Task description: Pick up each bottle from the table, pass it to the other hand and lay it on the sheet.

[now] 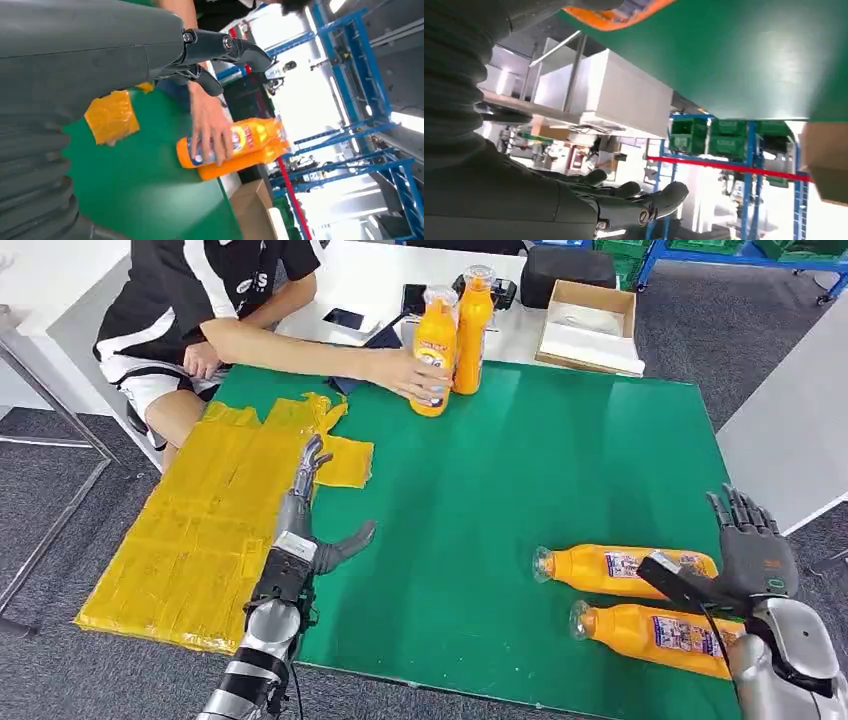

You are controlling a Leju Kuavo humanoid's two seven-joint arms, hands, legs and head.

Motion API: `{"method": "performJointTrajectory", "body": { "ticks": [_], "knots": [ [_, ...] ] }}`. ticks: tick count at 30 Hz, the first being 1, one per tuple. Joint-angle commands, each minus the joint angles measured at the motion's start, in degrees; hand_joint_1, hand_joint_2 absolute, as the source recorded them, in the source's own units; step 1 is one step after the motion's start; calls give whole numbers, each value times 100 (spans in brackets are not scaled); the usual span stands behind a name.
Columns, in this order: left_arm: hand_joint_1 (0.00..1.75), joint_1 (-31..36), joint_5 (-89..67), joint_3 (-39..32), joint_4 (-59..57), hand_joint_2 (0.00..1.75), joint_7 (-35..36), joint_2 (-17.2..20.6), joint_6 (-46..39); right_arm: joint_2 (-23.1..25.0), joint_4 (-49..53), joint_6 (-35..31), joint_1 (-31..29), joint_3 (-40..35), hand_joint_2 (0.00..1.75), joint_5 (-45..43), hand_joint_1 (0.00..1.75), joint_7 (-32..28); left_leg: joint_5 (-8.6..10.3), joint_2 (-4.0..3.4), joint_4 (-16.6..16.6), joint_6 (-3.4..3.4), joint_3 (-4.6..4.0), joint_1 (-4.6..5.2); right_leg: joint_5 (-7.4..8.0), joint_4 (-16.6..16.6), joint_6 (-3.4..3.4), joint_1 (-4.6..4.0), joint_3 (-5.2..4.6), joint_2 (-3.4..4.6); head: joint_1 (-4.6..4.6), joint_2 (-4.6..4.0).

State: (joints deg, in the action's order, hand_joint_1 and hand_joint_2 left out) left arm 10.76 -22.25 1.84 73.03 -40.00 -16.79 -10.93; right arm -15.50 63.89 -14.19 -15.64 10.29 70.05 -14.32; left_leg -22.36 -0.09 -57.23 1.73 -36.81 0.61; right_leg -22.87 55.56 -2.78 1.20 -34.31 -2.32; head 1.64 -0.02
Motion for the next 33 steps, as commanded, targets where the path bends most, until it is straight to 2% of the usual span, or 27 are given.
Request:
{"method": "performJointTrajectory", "body": {
  "ticks": [1, 7, 16, 20, 22, 25, 26, 28, 29, 32, 33],
  "knots": [
    [0, 138, 203, -2, -459, 175, 0, 57, 67, 157, -1416, 148, -615, -136, 175, -54, 0, -326, -10, -13, 3, -13, 28, -8, -5, -10, 13, -6, 28, 27, -2, 0],
    [0, 142, 257, 59, -404, 175, 0, 72, 96, 163, -1481, 315, -625, -275, 175, -102, 0, -411, -12, -11, 3, -14, 34, -10, -7, -10, 14, -6, 34, 26, 0, 0],
    [0, 158, 342, 140, -312, 175, 0, 83, 160, 540, -1873, 670, -709, -702, 175, -456, 0, -771, -9, -15, 4, -15, 36, -16, -2, -12, 15, -12, 36, 29, -2, 0],
    [0, 173, 350, 138, -342, 175, 0, 80, 157, 569, -1964, 555, -777, -809, 175, -437, 0, -717, -6, -6, 5, -15, 47, -18, -4, -12, 16, -13, 46, 21, -2, 0],
    [0, 151, 327, 102, -350, 175, 0, 63, 122, 700, -1845, 162, -870, -836, 175, -456, 0, -684, -6, -6, 3, -13, 45, -21, -3, -11, 14, -14, 44, 19, -2, 0],
    [0, 123, 304, 81, -317, 175, 0, 56, 140, 738, -1669, 230, -882, -929, 175, -449, 0, -567, -13, -27, 2, -19, 58, -21, -5, -8, 20, -12, 52, 48, -2, 0],
    [0, 123, 304, 81, -317, 175, 0, 56, 140, 738, -1669, 230, -882, -929, 175, -449, 0, -567, -7, -18, 2, -14, 45, -18, -2, -7, 14, -11, 42, 33, -4, 0],
    [0, 62, 239, -71, -257, 175, 0, -15, 136, 922, -982, -424, -740, -934, 175, -385, 0, -491, -8, -15, 3, -14, 45, -16, -4, -6, 15, -9, 41, 30, 0, 0],
    [0, 13, 231, -126, -188, 175, 3, -33, 141, 1031, -512, -514, -646, -982, 175, -355, 0, -436, -13, -18, 1, -19, 53, -18, -9, -4, 20, -10, 49, 38, -2, 0],
    [0, -125, 171, -264, -7, 175, 12, -78, 157, 1155, 1071, -289, -274, -1259, 175, -420, 0, -27, -10, -29, -1, -14, 36, -11, -6, 6, 15, -5, 27, 42, 0, 0],
    [0, -156, 150, -309, 28, 175, 13, -92, 163, 1109, 1360, 18, -200, -1362, 175, -554, 0, 21, -17, -30, -6, -18, 43, -14, -13, 9, 20, -7, 34, 48, -2, 0]
  ]
}}
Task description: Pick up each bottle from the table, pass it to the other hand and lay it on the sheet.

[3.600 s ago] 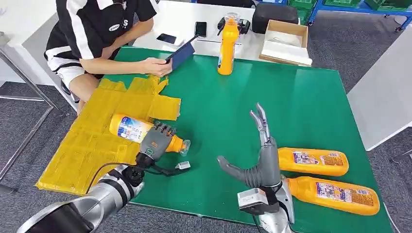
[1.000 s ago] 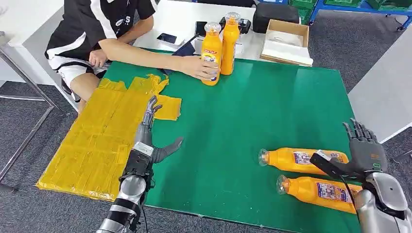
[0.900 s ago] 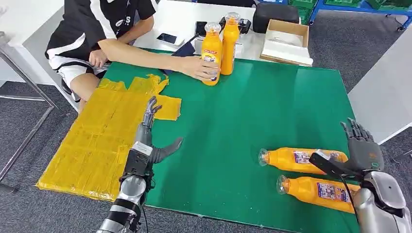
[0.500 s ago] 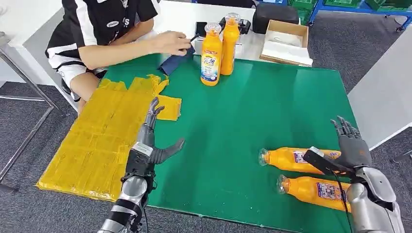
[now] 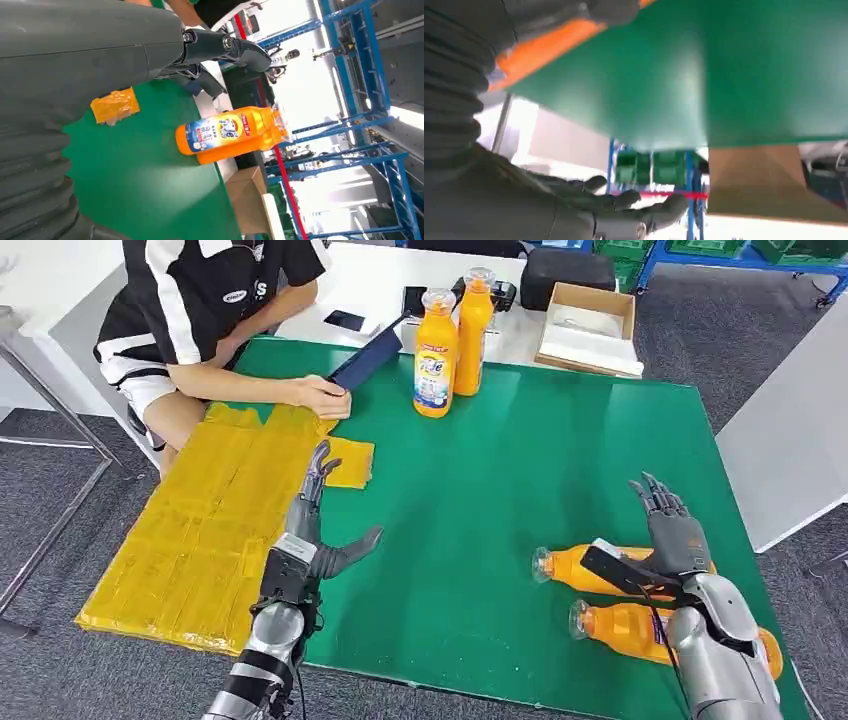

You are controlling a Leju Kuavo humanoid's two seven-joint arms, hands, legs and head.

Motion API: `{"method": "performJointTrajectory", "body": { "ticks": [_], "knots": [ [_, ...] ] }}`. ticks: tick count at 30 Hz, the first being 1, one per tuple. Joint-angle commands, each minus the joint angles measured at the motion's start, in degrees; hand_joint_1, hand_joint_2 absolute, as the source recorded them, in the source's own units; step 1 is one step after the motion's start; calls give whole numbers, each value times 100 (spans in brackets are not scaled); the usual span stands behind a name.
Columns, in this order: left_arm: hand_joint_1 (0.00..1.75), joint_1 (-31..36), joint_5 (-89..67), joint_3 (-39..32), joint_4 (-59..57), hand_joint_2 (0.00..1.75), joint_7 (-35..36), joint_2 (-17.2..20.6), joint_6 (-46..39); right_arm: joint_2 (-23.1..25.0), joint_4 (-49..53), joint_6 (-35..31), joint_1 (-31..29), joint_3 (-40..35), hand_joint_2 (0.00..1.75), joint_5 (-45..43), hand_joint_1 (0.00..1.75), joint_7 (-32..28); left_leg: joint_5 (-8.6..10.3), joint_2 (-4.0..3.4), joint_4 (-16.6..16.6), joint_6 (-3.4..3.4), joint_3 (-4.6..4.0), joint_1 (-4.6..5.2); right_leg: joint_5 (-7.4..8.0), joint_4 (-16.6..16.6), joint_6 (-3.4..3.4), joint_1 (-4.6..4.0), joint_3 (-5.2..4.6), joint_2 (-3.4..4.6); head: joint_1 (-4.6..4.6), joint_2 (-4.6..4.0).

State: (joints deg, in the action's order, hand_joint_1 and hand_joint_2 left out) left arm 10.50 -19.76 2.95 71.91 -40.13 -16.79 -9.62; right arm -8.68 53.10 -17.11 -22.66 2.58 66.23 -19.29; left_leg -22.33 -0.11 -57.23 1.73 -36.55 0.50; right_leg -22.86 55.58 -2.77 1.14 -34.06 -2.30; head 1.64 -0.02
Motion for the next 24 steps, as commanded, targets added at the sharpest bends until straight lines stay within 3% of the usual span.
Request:
{"method": "performJointTrajectory", "body": {
  "ticks": [1, 6, 14, 24],
  "knots": [
    [0, -143, -97, -433, 155, 175, 26, -94, 33, 396, 2537, 406, 531, -634, 175, -200, 0, 536, -13, -23, -4, -13, 3, 1, -8, 8, 13, 2, -6, 36, -2, 0],
    [0, -151, -110, -488, 152, 175, 23, -113, 41, 266, 2468, 629, 584, -707, 175, -313, 0, 472, -24, -10, -7, -19, 21, -6, -21, 2, 20, -3, 18, 31, -2, 0],
    [0, -132, -126, -611, 80, 175, 13, -107, 84, -216, 2535, 1135, 1217, -953, 175, -474, 0, 537, -16, 16, 0, -17, 15, -6, -20, -6, 18, -2, 21, 6, -2, 0],
    [0, -93, -113, -552, 31, 175, 13, -77, 109, -431, 2125, 1472, 1104, -856, 175, -609, 0, 629, -18, -2, -1, -18, 12, -2, -16, -4, 18, -1, 13, 25, 0, 0]
  ]
}}
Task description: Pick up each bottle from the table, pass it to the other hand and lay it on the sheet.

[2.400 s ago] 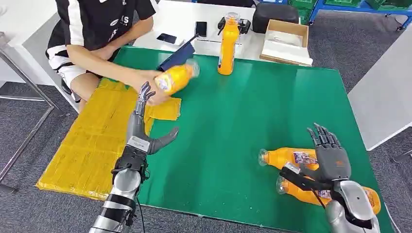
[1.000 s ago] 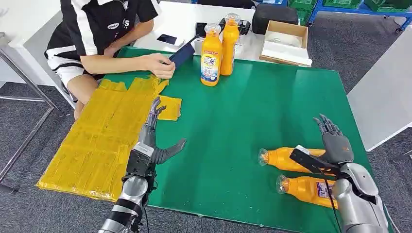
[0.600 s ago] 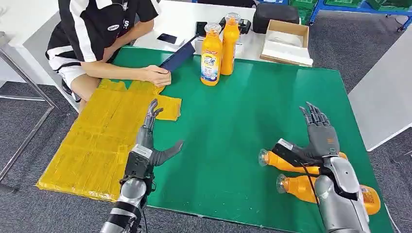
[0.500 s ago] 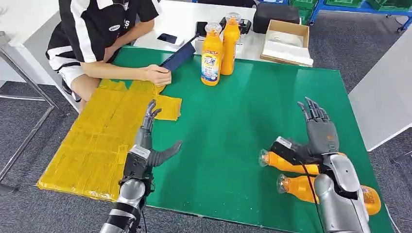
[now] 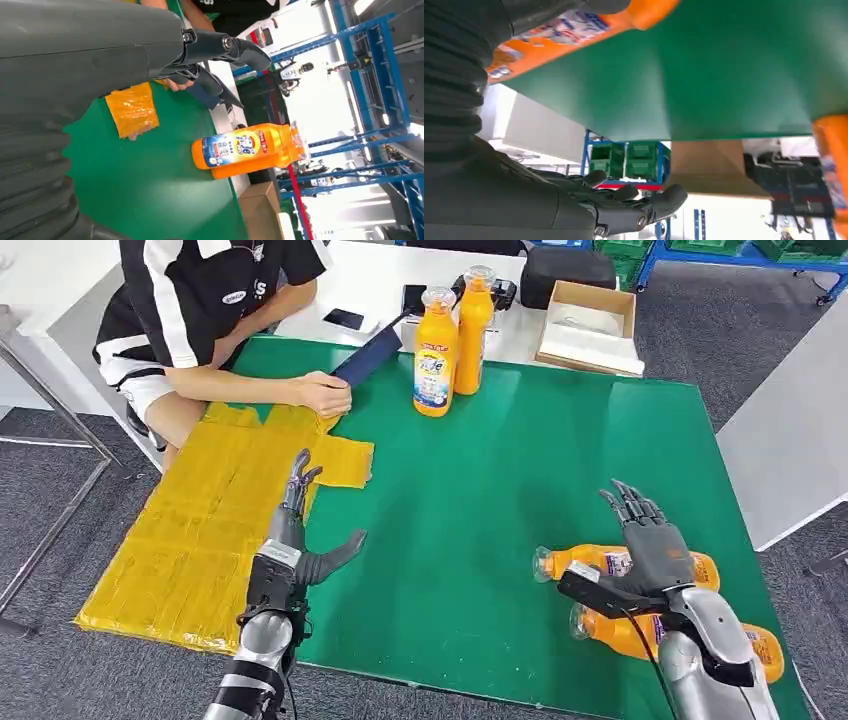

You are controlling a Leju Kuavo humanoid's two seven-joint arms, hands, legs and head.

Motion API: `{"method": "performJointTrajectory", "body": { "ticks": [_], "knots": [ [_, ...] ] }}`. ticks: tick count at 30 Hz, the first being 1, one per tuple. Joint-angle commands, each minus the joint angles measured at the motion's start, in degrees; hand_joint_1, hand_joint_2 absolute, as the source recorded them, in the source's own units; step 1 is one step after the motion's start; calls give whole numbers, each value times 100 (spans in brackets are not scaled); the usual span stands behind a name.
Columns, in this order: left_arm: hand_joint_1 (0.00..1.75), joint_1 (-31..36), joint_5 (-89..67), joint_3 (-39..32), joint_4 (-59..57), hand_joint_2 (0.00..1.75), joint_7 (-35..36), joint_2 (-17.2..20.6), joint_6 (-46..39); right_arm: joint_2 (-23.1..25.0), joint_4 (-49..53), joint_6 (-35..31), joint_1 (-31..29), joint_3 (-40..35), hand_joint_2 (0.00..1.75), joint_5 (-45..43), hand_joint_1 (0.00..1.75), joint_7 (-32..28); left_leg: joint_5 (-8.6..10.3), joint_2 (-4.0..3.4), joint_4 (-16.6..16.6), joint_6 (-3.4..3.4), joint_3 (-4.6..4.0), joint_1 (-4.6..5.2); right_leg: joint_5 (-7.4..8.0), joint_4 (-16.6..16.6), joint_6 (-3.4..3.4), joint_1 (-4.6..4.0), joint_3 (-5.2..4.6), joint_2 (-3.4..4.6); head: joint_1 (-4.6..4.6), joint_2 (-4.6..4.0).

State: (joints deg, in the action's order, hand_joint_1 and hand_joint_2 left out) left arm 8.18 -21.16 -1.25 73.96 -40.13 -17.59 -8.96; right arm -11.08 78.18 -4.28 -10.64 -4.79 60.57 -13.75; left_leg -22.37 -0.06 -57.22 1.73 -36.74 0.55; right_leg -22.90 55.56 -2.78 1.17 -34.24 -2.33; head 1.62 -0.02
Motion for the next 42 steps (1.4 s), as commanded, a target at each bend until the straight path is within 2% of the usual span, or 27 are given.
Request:
{"method": "performJointTrajectory", "body": {
  "ticks": [1, 5, 8, 14, 18, 21, 26, 31, 32, 33, 34, 38, 42],
  "knots": [
    [0, 156, 50, -98, -204, 175, 13, 23, 40, -303, -563, 248, -114, -43, 175, -82, 0, 84, -9, -2, -1, -13, 20, -6, -8, -3, 13, -4, 21, 17, 0, 0],
    [0, 239, 191, 83, -333, 175, 13, 124, 7, -534, -1578, 312, -287, 328, 175, -291, 0, -124, -7, 10, 3, -12, 28, -9, -8, -12, 12, -6, 34, 3, 2, 0],
    [0, 260, 272, 191, -383, 175, 13, 182, -40, -512, -2378, 40, -655, 459, 175, -73, 0, -127, -10, 2, 3, -12, 34, -8, -8, -13, 14, -5, 40, 14, 2, 0],
    [0, 255, 369, 300, -399, 175, 13, 220, -20, -437, -3308, -104, -1197, 607, 175, 141, 0, -18, -3, -9, 3, -8, 10, 3, 2, -6, 7, 0, 12, 16, 2, 0],
    [0, 274, 462, 388, -412, 175, 13, 258, -25, -489, -3835, -95, -1362, 694, 175, 162, 0, -81, -8, -11, 3, -13, 26, 0, -3, -9, 13, -2, 28, 23, 2, 0],
    [0, 281, 524, 459, -432, 175, 13, 292, -56, -506, -4301, -325, -1505, 705, 175, 388, 0, 54, -6, -4, 3, -10, 23, 0, -4, -10, 11, -2, 27, 14, 0, 0],
    [0, 382, 583, 571, -552, 175, 13, 288, -68, -259, -5105, -685, -1847, 563, 175, 887, 0, 261, -7, -13, 1, -9, 20, -1, -1, -8, 9, -3, 22, 21, 2, 0],
    [0, 435, 570, 596, -628, 175, 13, 256, -70, -65, -5315, -834, -1957, 457, 175, 1142, 7, 448, -8, -21, 3, -15, 36, -7, 1, -12, 16, -7, 35, 34, 0, 0],
    [0, 432, 571, 594, -635, 175, 13, 255, -65, -59, -5321, -909, -1969, 434, 175, 1200, 89, 449, -4, -13, 4, -10, 29, -4, 2, -11, 10, -5, 27, 21, 2, 0],
    [0, 431, 567, 592, -642, 175, 13, 251, -57, -4, -5331, -993, -1991, 430, 175, 1248, 159, 425, -7, -16, 4, -15, 41, -6, 1, -12, 16, -6, 38, 30, 0, 0],
    [0, 428, 553, 583, -645, 175, 13, 238, -55, 49, -5334, -1089, -2009, 455, 175, 1280, 173, 403, -5, -18, 4, -11, 38, -6, 4, -13, 12, -6, 33, 27, 0, 0],
    [0, 295, 411, 487, -566, 175, 13, 141, -56, 374, -4728, -1912, -1879, 576, 175, 1338, 175, 189, 0, -22, 4, -4, 35, -4, 9, -10, 8, -4, 29, 31, 0, 0],
    [0, 130, 211, 308, -369, 175, 13, -16, 50, 853, -2822, -2434, -1217, 836, 175, 1100, 175, -146, -1, -29, 2, -2, 32, -1, 10, -5, 5, -2, 23, 37, 2, 0]
  ]
}}
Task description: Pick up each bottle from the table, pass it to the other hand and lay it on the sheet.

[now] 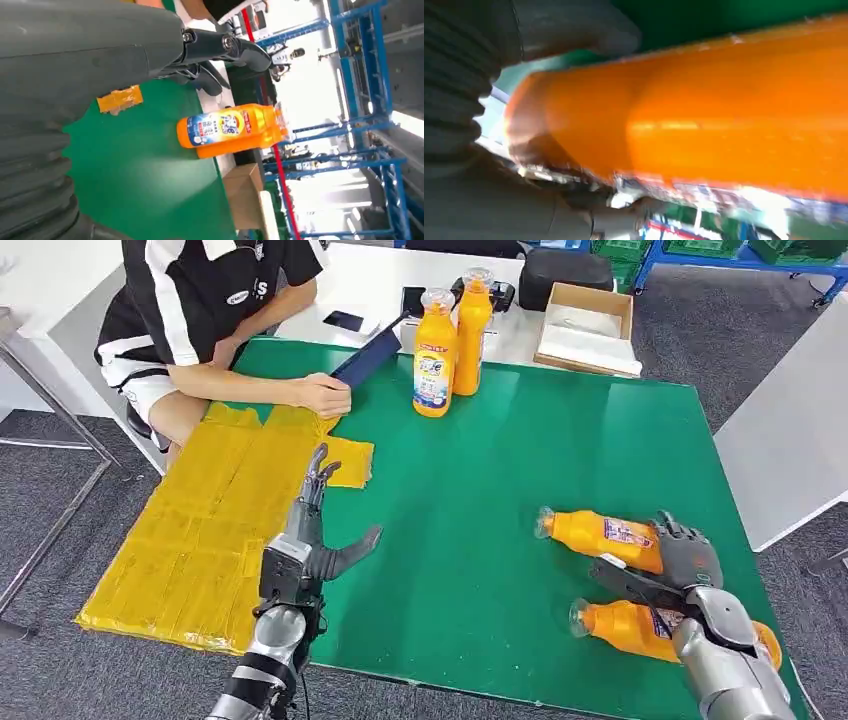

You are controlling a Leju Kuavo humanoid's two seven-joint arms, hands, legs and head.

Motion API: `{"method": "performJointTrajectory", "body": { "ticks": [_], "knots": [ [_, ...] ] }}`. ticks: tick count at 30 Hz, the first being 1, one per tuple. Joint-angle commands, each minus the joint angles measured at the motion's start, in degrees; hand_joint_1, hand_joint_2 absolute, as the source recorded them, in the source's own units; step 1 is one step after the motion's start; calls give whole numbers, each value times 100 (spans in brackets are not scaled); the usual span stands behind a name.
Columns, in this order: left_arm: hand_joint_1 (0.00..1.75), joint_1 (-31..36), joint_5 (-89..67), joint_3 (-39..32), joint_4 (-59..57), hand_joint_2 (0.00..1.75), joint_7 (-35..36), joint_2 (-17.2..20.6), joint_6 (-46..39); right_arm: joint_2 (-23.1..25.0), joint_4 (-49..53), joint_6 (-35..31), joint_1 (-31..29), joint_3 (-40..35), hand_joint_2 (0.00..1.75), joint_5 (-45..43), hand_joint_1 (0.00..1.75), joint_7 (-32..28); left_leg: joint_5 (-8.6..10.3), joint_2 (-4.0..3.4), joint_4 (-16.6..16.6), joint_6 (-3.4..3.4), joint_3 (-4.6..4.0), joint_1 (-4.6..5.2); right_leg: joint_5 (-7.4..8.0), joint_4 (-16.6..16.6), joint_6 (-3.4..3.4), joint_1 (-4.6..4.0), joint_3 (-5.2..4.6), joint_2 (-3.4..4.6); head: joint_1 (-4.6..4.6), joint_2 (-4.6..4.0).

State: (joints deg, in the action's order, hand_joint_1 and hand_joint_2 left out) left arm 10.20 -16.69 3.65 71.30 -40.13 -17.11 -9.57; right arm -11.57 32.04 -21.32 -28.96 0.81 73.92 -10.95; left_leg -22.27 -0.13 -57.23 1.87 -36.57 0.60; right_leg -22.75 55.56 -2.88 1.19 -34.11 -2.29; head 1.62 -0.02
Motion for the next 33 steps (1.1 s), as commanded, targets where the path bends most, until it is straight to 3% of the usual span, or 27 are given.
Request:
{"method": "performJointTrajectory", "body": {
  "ticks": [1, 5, 8, 10, 13, 17, 18, 20, 23, 26, 30, 33],
  "knots": [
    [0, -86, -249, -194, -79, 175, 13, -80, 125, 951, 2097, -631, 728, 259, 175, -217, 175, -382, -14, -23, 2, -19, 20, -6, -8, -3, 18, -4, 13, 39, 0, 0],
    [0, -140, -324, -158, 57, 175, 36, -147, 228, 1302, 3428, -726, 1189, 252, 175, -634, 175, -523, -21, -16, -5, -21, 14, -8, -19, 7, 19, -5, 12, 33, 2, 0],
    [0, -143, -337, -146, 77, 175, 54, -155, 230, 1320, 3555, -660, 1227, 216, 175, -588, 175, -443, -14, -3, -5, -14, -1, -8, -18, 8, 12, -3, 2, 19, -4, 0],
    [0, -140, -367, -116, 79, 175, 91, -176, 277, 1491, 3892, -913, 1321, 301, 175, -1139, 175, -751, -17, -6, -2, -18, -5, -7, -17, 4, 13, -2, -5, 19, 7, 0],
    [0, -197, -363, 37, 132, 175, 142, -233, 483, 1955, 5405, -678, 1865, 203, 175, -2443, 175, -1144, -26, 2, -11, -27, 0, -9, -30, 13, 22, -3, 2, 16, 2, 0],
    [0, -215, -330, 192, 169, 175, 215, -232, 621, 2185, 5934, -305, 2137, 112, 175, -3371, 175, -1332, -29, 5, -11, -28, -3, -9, -33, 13, 22, -3, 1, 18, 0, 0],
    [0, -233, -265, 255, 203, 175, 245, -221, 748, 2268, 5977, 106, 2207, 88, 175, -3932, 175, -1480, -24, 3, -8, -26, -9, -11, -27, 8, 19, -5, -5, 14, 2, 0],
    [0, -247, -266, 272, 227, 175, 245, -229, 751, 2308, 5924, 97, 2223, 70, 175, -3929, 175, -1501, -21, 7, -6, -25, -11, -8, -25, 8, 18, -3, -9, 8, 2, 0],
    [0, -294, -165, 392, 307, 175, 283, -188, 980, 2446, 5620, 1108, 2253, -100, 175, -4674, 175, -1696, -27, 0, -6, -28, 2, -12, -33, 4, 19, -5, 4, 22, 2, 0],
    [0, -302, -98, 544, 398, 175, 313, -173, 1141, 2698, 4960, 1495, 2178, -447, 175, -4694, 175, -1777, -22, -7, -1, -25, -5, -13, -24, -1, 15, -7, -4, 23, 0, 0],
    [0, -229, -34, 687, 439, 175, 342, -172, 1247, 2951, 3993, 1671, 1961, -1016, 175, -4532, 175, -1818, -25, -20, 2, -28, 5, -16, -23, -4, 18, -9, 2, 37, 0, 0],
    [0, -217, -32, 704, 434, 175, 346, -171, 1250, 2982, 3890, 1591, 1929, -1050, 175, -4505, 175, -1855, -18, -11, 2, -25, -4, -19, -21, -3, 14, -11, -4, 23, 0, 0]
  ]
}}
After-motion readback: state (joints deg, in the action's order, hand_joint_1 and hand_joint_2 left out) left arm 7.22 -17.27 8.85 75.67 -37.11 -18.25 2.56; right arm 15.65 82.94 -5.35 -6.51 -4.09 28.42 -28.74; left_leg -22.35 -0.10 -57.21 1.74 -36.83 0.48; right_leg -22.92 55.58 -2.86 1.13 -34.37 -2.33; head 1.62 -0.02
